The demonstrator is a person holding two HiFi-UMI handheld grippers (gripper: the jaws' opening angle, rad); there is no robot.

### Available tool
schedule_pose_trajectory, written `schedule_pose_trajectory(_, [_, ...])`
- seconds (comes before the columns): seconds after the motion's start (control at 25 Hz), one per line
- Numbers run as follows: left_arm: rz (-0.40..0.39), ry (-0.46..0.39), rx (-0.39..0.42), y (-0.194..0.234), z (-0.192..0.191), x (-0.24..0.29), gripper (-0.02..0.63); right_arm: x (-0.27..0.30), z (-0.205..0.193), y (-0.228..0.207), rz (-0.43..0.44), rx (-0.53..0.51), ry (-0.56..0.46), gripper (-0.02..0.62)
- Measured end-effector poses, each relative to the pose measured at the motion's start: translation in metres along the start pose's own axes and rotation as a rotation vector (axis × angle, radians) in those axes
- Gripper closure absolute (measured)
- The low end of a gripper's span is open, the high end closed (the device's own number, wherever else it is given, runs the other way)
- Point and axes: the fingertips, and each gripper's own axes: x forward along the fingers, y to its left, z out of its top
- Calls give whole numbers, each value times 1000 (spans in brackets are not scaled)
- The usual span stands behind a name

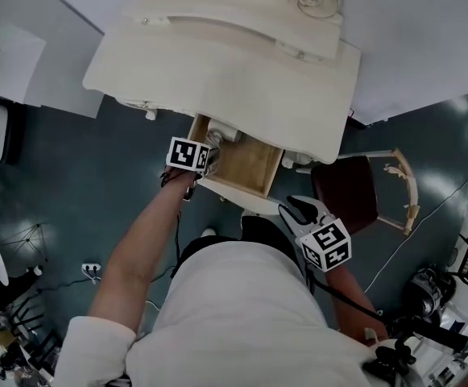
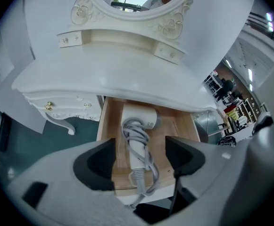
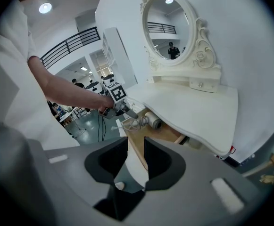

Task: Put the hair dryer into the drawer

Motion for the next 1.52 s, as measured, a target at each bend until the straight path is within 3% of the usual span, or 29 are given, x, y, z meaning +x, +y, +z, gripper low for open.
schedule_pose_trajectory(0.56, [-98, -135, 49, -15, -29, -89, 289, 22, 6, 61, 4, -64, -10, 492])
schedule_pose_trajectory(0.84, [-170, -229, 47, -17, -67, -143, 420, 34, 8, 103, -19, -98, -17, 532])
schedule_pose_trajectory(1.08, [-173, -283, 47, -12, -115, -189, 604, 40, 1, 143, -51, -115, -15, 598])
schedule_pose_trajectory(1.52, [-323, -334, 67, -34, -210, -253, 604, 43, -25, 221, -69, -102, -25, 597])
